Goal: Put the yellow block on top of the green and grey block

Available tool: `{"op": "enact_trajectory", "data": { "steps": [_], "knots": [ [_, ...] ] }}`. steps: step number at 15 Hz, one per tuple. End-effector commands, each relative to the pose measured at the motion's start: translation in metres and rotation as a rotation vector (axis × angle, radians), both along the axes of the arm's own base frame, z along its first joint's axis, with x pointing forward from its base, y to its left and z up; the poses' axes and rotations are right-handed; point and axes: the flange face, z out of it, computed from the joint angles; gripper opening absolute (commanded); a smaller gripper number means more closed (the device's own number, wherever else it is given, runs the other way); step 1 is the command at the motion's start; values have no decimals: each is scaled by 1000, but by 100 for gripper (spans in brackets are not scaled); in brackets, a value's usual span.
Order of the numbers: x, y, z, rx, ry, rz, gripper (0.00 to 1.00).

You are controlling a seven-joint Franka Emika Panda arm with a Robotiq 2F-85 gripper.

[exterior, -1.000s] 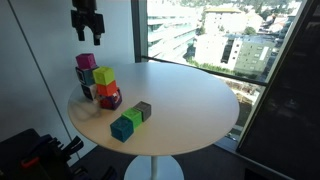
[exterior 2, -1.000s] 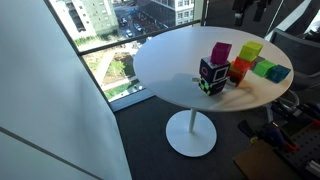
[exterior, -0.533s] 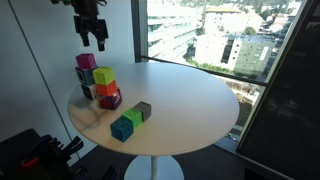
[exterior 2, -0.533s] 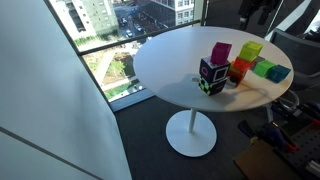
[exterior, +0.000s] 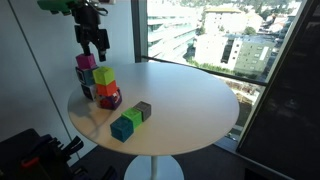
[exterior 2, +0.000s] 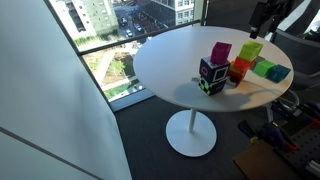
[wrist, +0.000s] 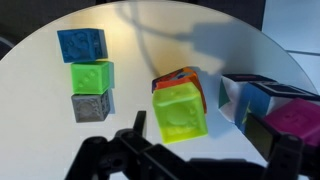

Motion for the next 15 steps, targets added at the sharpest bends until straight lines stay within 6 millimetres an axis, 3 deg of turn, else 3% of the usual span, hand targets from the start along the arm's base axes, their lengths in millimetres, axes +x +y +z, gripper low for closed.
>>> {"op": "enact_trajectory", "data": {
  "steps": [1,15],
  "knots": [
    [-5,-7,-6,-16,-24,36,100],
    [-2,-4,-20,-37,-56,93,100]
  ]
}}
